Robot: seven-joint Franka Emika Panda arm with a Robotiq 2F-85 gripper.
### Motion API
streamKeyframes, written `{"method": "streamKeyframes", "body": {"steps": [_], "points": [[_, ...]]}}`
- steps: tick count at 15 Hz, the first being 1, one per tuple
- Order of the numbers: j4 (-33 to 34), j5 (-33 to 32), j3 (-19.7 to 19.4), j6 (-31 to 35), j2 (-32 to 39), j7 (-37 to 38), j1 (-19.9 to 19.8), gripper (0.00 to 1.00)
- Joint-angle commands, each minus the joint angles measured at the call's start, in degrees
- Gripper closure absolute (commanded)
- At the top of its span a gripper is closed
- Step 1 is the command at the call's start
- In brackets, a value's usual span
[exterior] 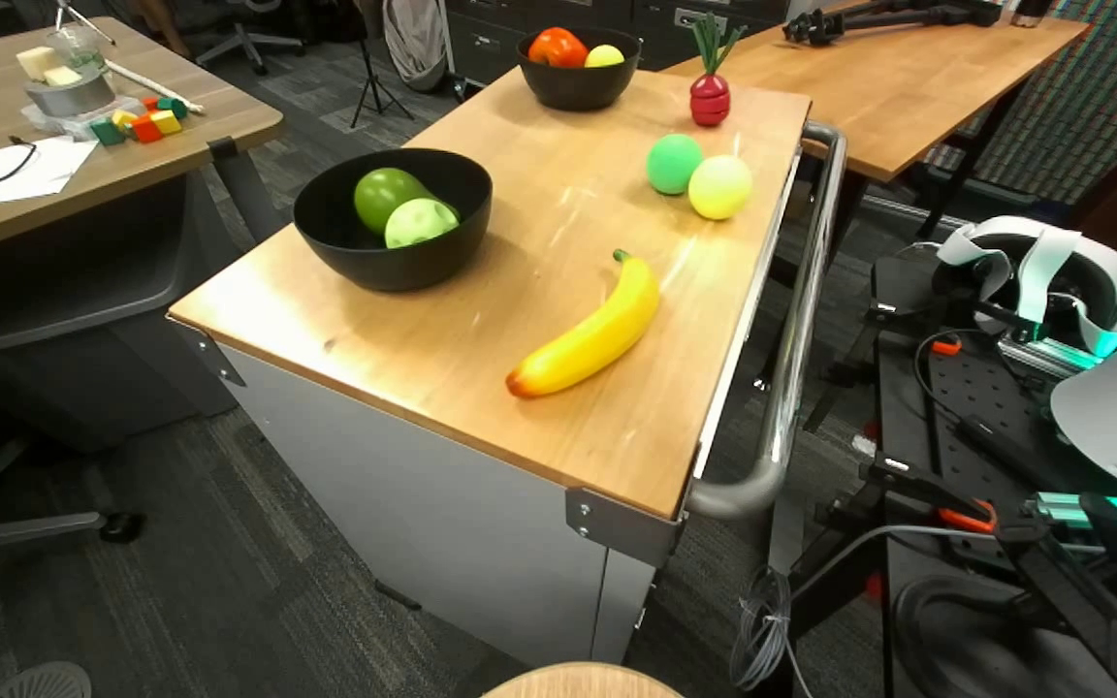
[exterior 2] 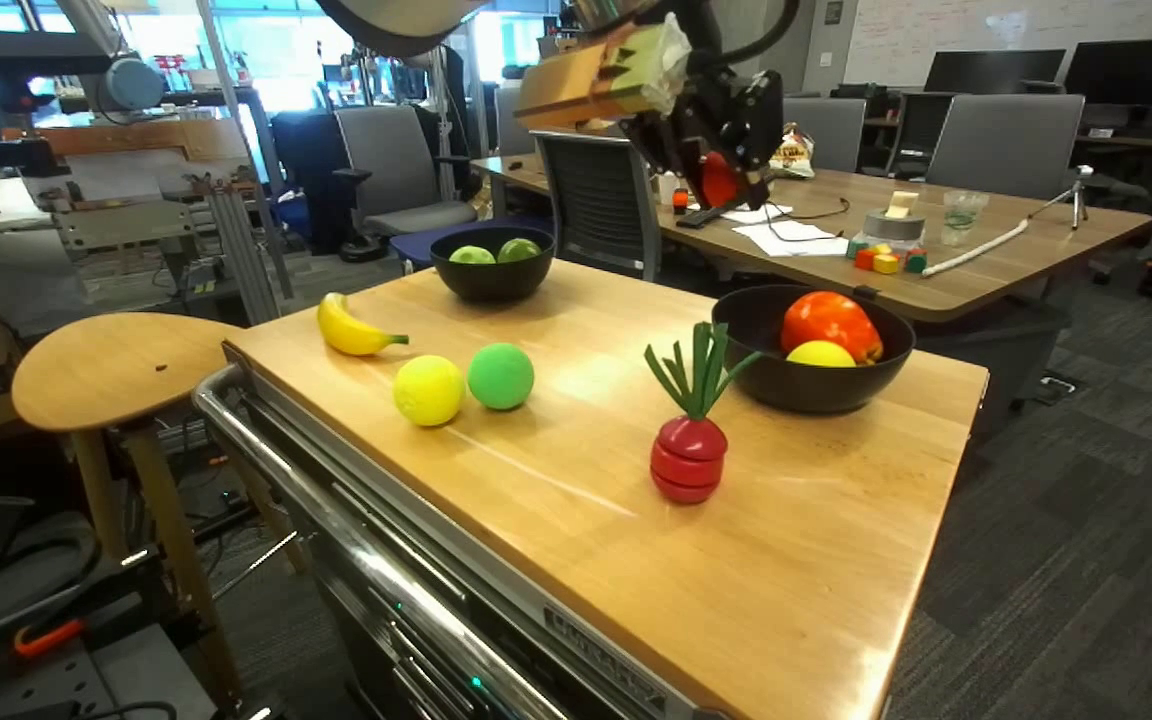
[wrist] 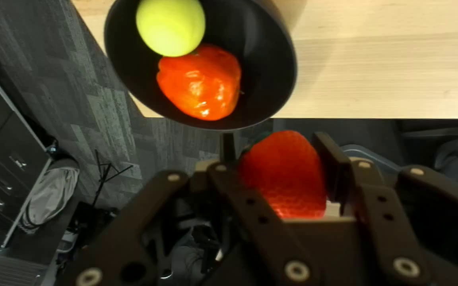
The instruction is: Place the fruits and vegetables in the two black bowls
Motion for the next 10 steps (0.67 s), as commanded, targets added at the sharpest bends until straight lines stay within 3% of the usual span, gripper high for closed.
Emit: {"method": "streamKeyframes", "body": {"steps": [1, 6, 7, 8, 10], "points": [[7.08, -3.28, -1.47, -0.6, 7.38, 6.1, 0.13, 0.76], [13.05, -9.14, -3.96, -2.09, 15.89, 13.34, 2.47, 0.76], [13.6, -10.3, -4.28, -2.3, 16.57, 13.94, 2.88, 0.58], [14.04, -9.94, -5.59, -2.94, 17.04, 13.11, 4.33, 0.26], [13.11, -10.63, -6.27, -5.17, 15.55, 12.18, 5.69, 0.2]]}}
